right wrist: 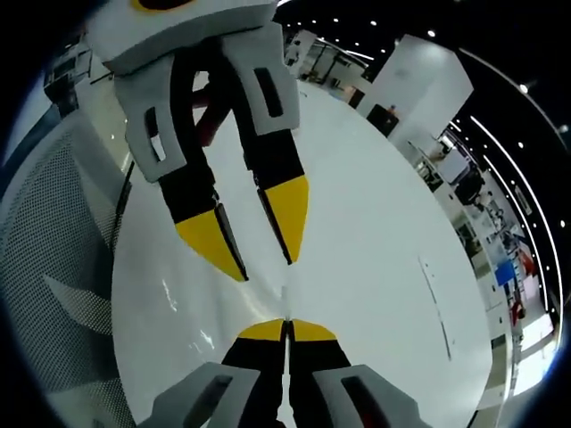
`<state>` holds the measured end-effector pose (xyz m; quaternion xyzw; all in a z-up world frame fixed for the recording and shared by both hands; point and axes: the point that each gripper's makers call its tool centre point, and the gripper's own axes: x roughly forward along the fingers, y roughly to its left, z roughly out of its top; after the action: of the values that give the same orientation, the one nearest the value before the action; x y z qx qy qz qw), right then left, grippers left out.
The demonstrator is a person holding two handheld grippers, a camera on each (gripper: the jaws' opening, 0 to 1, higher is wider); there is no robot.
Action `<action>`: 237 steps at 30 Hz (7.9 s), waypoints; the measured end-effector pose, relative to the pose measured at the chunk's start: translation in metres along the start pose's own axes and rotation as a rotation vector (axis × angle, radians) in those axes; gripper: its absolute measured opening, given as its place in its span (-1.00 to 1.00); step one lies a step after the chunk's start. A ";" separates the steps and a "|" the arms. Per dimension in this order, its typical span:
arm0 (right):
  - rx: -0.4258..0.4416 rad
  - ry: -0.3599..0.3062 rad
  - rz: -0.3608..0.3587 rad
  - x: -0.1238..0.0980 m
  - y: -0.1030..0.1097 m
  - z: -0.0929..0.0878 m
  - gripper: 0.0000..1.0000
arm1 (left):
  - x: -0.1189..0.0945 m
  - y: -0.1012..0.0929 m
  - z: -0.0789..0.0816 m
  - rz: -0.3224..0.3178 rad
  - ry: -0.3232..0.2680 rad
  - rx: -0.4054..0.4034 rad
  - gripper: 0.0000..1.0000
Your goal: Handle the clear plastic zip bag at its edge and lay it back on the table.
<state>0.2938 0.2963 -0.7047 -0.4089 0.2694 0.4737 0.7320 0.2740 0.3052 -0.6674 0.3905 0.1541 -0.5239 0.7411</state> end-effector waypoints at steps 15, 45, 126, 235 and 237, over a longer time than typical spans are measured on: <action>0.003 -0.008 0.010 -0.003 0.007 0.003 -1.00 | 0.017 -0.005 -0.003 -0.045 0.025 0.066 -0.80; 0.007 -0.011 0.016 -0.010 0.011 0.007 -1.00 | 0.020 -0.006 -0.001 -0.062 0.029 0.108 -0.98; 0.069 -0.020 -0.030 -0.011 0.006 0.005 -1.00 | 0.013 -0.003 -0.013 -0.062 0.064 0.016 -1.00; 0.035 -0.019 -0.001 -0.013 0.007 0.007 -1.00 | 0.008 -0.004 -0.011 -0.078 0.085 -0.010 -1.00; 0.043 -0.021 0.004 -0.013 0.009 0.007 -1.00 | 0.007 -0.004 -0.012 -0.079 0.086 -0.014 -1.00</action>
<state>0.2806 0.2977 -0.6938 -0.3874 0.2728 0.4736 0.7424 0.2754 0.3087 -0.6814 0.4009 0.2046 -0.5344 0.7154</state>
